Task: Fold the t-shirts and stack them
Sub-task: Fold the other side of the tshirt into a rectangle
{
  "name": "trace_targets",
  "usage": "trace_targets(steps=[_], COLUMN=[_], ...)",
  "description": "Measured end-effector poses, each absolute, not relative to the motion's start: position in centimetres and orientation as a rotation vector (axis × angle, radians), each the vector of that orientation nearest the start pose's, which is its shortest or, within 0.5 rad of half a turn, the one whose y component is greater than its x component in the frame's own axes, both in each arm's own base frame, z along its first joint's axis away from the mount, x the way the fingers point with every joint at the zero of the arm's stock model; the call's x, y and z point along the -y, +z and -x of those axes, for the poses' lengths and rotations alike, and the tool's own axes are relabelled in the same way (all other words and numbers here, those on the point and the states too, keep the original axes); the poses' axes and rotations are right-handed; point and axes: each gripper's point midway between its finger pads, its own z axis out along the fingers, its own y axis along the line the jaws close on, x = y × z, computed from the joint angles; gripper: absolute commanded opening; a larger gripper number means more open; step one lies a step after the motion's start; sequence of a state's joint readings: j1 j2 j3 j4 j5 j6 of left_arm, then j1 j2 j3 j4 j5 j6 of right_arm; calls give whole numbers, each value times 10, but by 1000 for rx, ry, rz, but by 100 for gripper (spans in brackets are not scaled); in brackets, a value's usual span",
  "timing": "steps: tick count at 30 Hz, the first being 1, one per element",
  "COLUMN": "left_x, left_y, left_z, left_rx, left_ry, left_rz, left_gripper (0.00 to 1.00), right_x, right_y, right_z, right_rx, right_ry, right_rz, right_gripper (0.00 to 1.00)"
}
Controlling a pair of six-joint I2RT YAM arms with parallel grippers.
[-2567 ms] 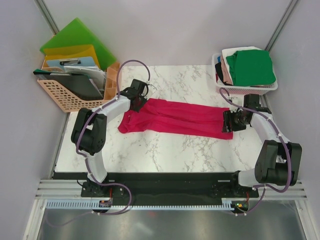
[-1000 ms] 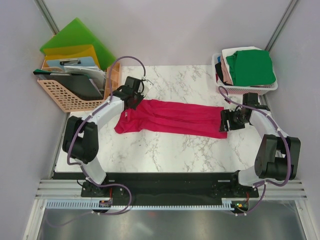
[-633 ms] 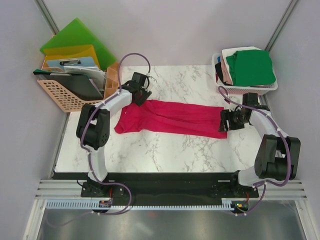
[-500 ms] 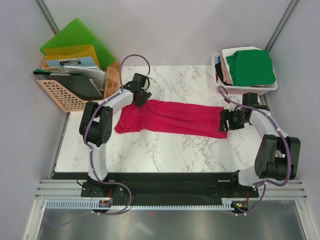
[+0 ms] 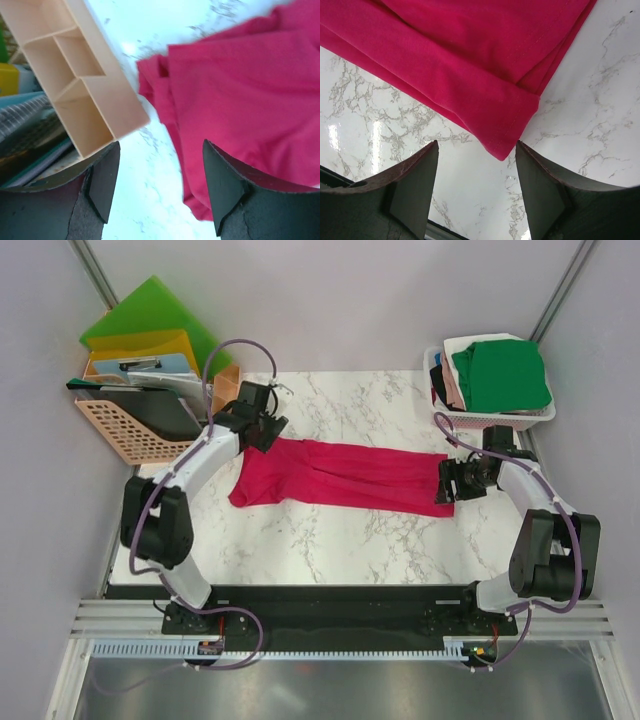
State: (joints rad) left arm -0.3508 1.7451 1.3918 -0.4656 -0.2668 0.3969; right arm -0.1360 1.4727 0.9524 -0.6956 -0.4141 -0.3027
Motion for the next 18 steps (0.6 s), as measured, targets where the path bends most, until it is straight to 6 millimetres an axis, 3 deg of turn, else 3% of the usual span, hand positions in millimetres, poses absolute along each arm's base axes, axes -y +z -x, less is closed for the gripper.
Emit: trace_targets(steps=[5,10,13,18], left_x=[110,131,126,101], left_y=[142,115,98,81], left_z=[-384,-329,-313,-313], left_rx=[-2342,-2496,-2586,-2690], left_ry=[97,-181,-200,-151], left_rz=[-807,-894,-884,-754], left_gripper=[73,72,71,71], right_x=[-21,-21,-22,-23], right_y=[68,68,68,68], right_z=[-288,-288,-288,-288], right_rx=[-2657,-2656,-2656,-2655], right_ry=[444,445,445,445], right_rz=[327,328,332,334], right_gripper=[70,70,70,70])
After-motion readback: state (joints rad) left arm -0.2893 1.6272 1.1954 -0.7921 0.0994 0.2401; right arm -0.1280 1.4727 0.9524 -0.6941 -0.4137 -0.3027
